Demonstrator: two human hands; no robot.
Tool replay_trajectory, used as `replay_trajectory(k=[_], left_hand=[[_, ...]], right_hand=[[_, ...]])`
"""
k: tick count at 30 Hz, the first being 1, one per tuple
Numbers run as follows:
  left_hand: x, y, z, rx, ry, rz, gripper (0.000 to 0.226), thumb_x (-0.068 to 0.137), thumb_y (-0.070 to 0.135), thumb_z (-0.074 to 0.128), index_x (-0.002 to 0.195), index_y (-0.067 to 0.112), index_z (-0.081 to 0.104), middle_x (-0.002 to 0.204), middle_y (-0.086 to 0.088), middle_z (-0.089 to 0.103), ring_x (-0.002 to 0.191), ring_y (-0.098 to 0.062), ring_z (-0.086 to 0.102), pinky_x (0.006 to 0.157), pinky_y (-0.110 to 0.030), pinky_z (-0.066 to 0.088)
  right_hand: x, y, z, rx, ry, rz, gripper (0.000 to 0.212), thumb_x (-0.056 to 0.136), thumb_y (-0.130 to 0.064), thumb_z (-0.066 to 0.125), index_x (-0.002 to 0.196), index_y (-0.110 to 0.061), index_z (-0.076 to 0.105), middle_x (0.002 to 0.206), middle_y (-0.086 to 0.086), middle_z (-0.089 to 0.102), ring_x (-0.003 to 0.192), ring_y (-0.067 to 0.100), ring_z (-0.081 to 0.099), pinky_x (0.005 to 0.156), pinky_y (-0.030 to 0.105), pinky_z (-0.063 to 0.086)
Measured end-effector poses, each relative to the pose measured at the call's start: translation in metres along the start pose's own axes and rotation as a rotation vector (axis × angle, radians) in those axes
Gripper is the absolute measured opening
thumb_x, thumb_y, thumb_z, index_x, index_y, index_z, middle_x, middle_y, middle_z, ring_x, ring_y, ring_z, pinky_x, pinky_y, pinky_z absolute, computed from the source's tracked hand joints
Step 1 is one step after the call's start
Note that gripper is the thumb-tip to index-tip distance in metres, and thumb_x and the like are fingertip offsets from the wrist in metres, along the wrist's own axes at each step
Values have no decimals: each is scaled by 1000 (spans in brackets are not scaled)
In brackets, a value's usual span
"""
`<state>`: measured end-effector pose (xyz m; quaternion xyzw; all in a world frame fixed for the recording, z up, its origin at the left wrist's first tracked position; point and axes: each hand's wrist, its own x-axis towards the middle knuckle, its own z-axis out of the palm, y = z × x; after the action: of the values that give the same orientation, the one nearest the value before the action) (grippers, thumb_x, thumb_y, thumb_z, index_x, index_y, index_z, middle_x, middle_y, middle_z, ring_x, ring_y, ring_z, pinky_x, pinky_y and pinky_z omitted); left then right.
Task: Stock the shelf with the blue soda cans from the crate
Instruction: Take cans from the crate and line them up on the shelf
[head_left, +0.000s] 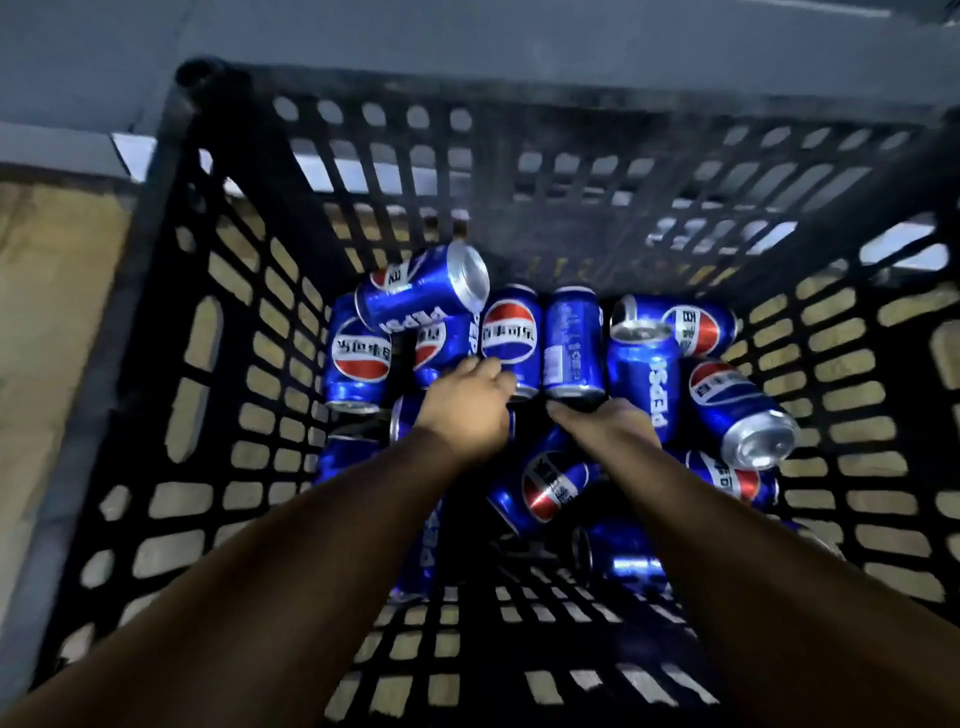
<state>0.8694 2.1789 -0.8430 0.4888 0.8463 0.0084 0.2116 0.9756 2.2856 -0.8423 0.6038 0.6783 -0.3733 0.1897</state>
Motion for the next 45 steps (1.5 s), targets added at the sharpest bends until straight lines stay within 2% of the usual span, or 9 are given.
replay_trajectory(k=[12, 19, 24, 26, 30, 33, 35, 39, 45], left_hand=[[-5, 5, 0, -38, 38, -41, 30, 91, 20, 42, 117, 8, 51, 123, -9, 48, 120, -25, 39, 94, -32, 34], [-12, -8, -21, -118, -138, 12, 26, 91, 9, 42, 114, 3, 52, 122, -14, 50, 118, -29, 45, 95, -36, 38], [-49, -4, -51, -192, -263, -83, 28, 94, 16, 45, 117, 6, 58, 122, -16, 58, 112, -31, 54, 88, -33, 42], [-72, -10, -70, -281, -267, -192, 26, 94, 14, 45, 113, 6, 61, 115, -16, 62, 107, -32, 58, 81, -31, 44], [-103, -24, -121, -760, -201, -733, 20, 93, 15, 51, 102, 3, 63, 100, -19, 66, 81, -29, 63, 62, -26, 49], [-126, -15, -184, -927, -297, -925, 18, 94, 13, 51, 82, 1, 57, 70, -14, 59, 55, -20, 51, 52, -26, 43], [-143, -3, -229, -919, -368, -950, 22, 95, 13, 47, 76, 3, 52, 63, -11, 56, 53, -20, 49, 56, -29, 43], [-169, 28, -327, -939, -397, -907, 22, 96, 17, 45, 79, 6, 52, 67, -8, 55, 56, -18, 50, 57, -28, 40], [-216, 71, -451, -962, -464, -839, 14, 93, 19, 44, 86, 9, 52, 67, -5, 56, 55, -18, 51, 61, -26, 43]], right_hand=[[-12, -15, -4, 22, -87, 128, 72, 65, -50, 80, 122, -13, 56, 119, 9, 62, 104, 27, 62, 86, 41, 54], [-44, -19, -29, 9, -348, 130, 25, 90, -27, 64, 79, -10, 49, 73, 5, 46, 63, 15, 44, 61, 28, 40], [-97, -31, -49, -121, -427, 87, 18, 92, -26, 59, 104, -13, 54, 83, 8, 47, 65, 17, 42, 69, 28, 40], [-117, -37, -65, -77, -405, 27, 40, 94, -22, 57, 130, -6, 51, 101, 5, 46, 81, 16, 46, 72, 23, 42], [-176, -50, -111, 34, -288, 138, 65, 76, -39, 75, 126, -2, 53, 117, 11, 62, 104, 24, 59, 92, 38, 51], [-228, -68, -155, 168, -233, 175, 53, 70, -45, 78, 102, -6, 60, 84, 8, 62, 81, 21, 60, 92, 40, 51], [-265, -82, -186, 255, -234, 208, 50, 68, -44, 80, 91, -7, 55, 74, 5, 55, 70, 17, 55, 89, 38, 52], [-333, -108, -242, 323, -196, 183, 118, 28, -62, 79, 129, -9, 47, 123, 15, 57, 105, 31, 59, 86, 45, 54], [-422, -144, -331, 376, -69, 14, 95, 44, -66, 75, 120, -12, 58, 116, 12, 64, 103, 28, 62, 90, 42, 53]])
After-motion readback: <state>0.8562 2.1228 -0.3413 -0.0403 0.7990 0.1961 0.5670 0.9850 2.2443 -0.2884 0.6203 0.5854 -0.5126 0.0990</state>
